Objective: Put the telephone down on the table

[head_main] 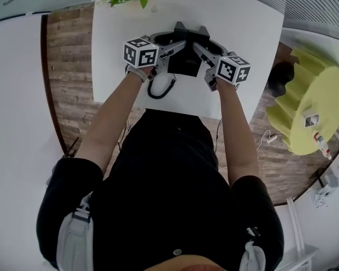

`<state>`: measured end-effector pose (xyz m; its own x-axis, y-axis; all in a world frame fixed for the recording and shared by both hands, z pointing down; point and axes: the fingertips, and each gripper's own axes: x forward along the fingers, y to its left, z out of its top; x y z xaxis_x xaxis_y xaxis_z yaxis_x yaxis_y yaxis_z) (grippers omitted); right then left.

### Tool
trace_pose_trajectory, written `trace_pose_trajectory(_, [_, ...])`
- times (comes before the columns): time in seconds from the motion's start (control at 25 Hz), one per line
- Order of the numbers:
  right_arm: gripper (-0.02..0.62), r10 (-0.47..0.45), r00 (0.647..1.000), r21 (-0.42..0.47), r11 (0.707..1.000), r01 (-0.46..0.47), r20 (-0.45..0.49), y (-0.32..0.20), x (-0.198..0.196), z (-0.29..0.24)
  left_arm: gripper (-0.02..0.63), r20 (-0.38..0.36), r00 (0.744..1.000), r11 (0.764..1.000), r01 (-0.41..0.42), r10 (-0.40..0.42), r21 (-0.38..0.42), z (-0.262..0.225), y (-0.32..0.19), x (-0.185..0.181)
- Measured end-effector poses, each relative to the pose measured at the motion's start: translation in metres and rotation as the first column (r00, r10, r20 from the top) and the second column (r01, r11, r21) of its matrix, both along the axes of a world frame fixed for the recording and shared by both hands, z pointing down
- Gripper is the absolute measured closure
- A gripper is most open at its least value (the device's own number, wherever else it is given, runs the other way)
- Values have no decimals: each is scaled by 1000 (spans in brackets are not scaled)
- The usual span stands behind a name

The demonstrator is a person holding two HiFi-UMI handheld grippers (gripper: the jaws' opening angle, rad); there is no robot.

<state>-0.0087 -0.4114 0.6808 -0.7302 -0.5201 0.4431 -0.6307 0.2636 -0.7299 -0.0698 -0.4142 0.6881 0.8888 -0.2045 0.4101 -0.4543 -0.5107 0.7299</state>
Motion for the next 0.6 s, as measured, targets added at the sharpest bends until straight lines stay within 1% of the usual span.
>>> trace_pose_trajectory(0.16, [374, -7, 1000, 5, 1000, 7, 13, 2, -1, 0, 388, -9, 1000, 1000, 3, -3, 2, -1, 2, 0])
trace_pose_trajectory(0.28, [371, -12, 1000, 5, 1000, 12, 7, 1, 0, 0, 388, -20, 1000, 1000, 10, -10, 24, -2, 0, 1])
trace_pose_trajectory(0.32, [368, -14, 1000, 9, 1000, 14, -1, 1, 0, -1, 385, -14, 1000, 999, 21, -20, 35, -1, -1, -1])
trace_pose_trajectory(0.36, [356, -9, 1000, 16, 1000, 9, -11, 1, 1, -2, 362, -3, 999, 998, 39, -39, 45, 0, -2, -5])
trace_pose_trajectory(0.48, [337, 37, 998, 55, 998, -34, -43, -1, 13, -12, 336, 31, 994, 993, 102, -104, 61, 0, -6, -22])
trace_pose_trajectory(0.6, [337, 58, 992, 143, 989, -42, -108, -3, 23, -34, 336, 72, 990, 986, 111, -120, 128, -13, -8, -38])
